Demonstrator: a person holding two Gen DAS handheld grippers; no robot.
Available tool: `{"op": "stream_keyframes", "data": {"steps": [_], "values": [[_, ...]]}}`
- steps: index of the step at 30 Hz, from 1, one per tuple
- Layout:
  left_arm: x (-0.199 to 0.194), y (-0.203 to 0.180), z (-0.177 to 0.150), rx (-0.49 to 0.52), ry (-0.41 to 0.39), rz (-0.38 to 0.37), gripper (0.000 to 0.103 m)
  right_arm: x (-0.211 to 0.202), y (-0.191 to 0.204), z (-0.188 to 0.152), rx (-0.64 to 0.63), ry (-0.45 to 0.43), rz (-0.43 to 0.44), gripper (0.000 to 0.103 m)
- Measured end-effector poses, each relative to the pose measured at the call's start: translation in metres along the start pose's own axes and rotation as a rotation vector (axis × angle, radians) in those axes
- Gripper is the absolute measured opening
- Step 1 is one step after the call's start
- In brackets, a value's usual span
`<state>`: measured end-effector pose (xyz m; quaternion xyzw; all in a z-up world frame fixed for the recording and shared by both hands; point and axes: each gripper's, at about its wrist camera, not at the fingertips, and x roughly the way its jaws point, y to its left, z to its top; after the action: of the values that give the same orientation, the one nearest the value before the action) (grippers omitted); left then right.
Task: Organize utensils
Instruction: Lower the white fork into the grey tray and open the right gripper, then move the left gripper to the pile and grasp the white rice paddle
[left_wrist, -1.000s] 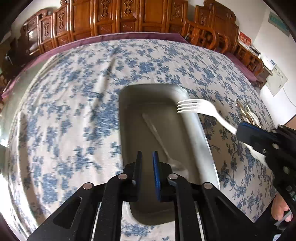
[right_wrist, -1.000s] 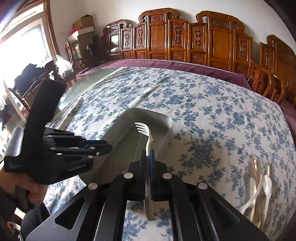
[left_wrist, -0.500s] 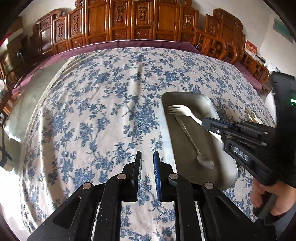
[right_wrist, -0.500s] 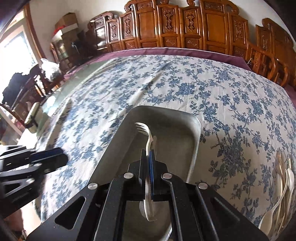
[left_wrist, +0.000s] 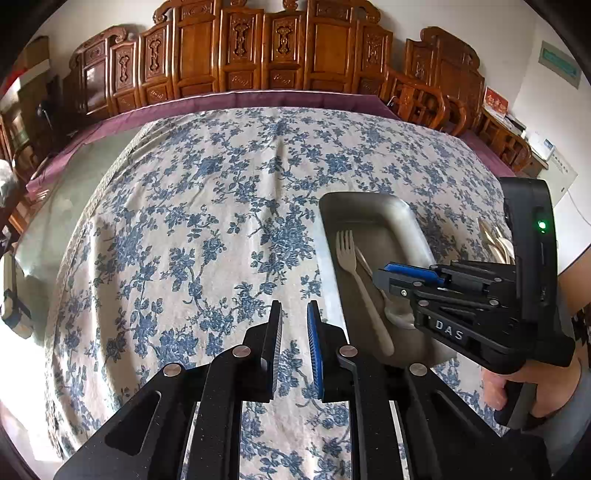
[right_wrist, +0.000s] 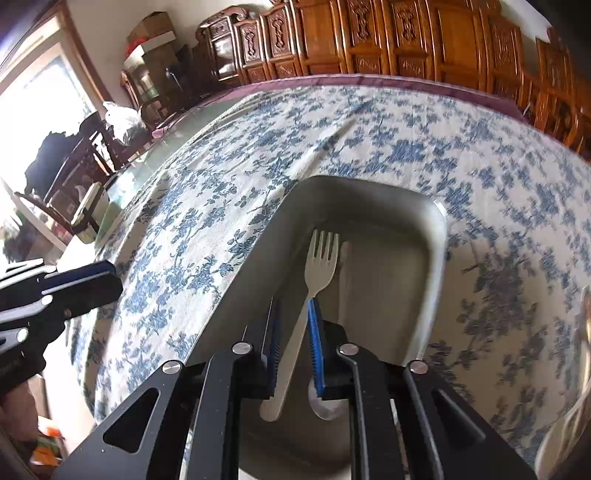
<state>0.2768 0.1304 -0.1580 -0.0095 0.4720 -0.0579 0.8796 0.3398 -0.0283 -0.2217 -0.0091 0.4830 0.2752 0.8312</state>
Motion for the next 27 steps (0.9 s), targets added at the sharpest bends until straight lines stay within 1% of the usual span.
{"op": "stream_keyframes", "data": {"steps": [5,8,11,14,15,17,19,22,25,27], "values": [[-0.012,-0.016,-0.002,0.016,-0.017,-0.011,0.014,-0.028,-0.004,-0.01,-0.027,-0.032,-0.018,0.017],[-0.019,-0.029,-0.002,0.026,-0.035,-0.027,0.022,-0.048,-0.012,-0.019,-0.037,-0.042,-0.042,0.017],[-0.028,-0.045,-0.002,0.043,-0.048,-0.041,0.022,-0.073,-0.024,-0.03,-0.05,-0.06,-0.08,0.017],[-0.034,-0.062,-0.003,0.061,-0.056,-0.054,0.024,-0.103,-0.044,-0.045,-0.038,-0.082,-0.111,0.017],[-0.035,-0.068,-0.004,0.068,-0.058,-0.058,0.027,-0.11,-0.049,-0.051,-0.035,-0.087,-0.118,0.017],[-0.036,-0.079,-0.005,0.081,-0.061,-0.064,0.03,-0.132,-0.064,-0.067,-0.027,-0.105,-0.152,0.022],[-0.034,-0.093,-0.007,0.093,-0.054,-0.073,0.03,-0.148,-0.081,-0.082,-0.006,-0.115,-0.18,0.024],[-0.026,-0.113,-0.009,0.096,-0.037,-0.101,0.03,-0.164,-0.109,-0.101,0.044,-0.118,-0.202,0.025],[-0.011,-0.142,-0.011,0.115,-0.018,-0.126,0.031,-0.173,-0.135,-0.114,0.056,-0.121,-0.235,0.026],[0.0,-0.162,-0.012,0.138,-0.004,-0.134,0.031,-0.178,-0.157,-0.123,0.069,-0.127,-0.265,0.029]]}}
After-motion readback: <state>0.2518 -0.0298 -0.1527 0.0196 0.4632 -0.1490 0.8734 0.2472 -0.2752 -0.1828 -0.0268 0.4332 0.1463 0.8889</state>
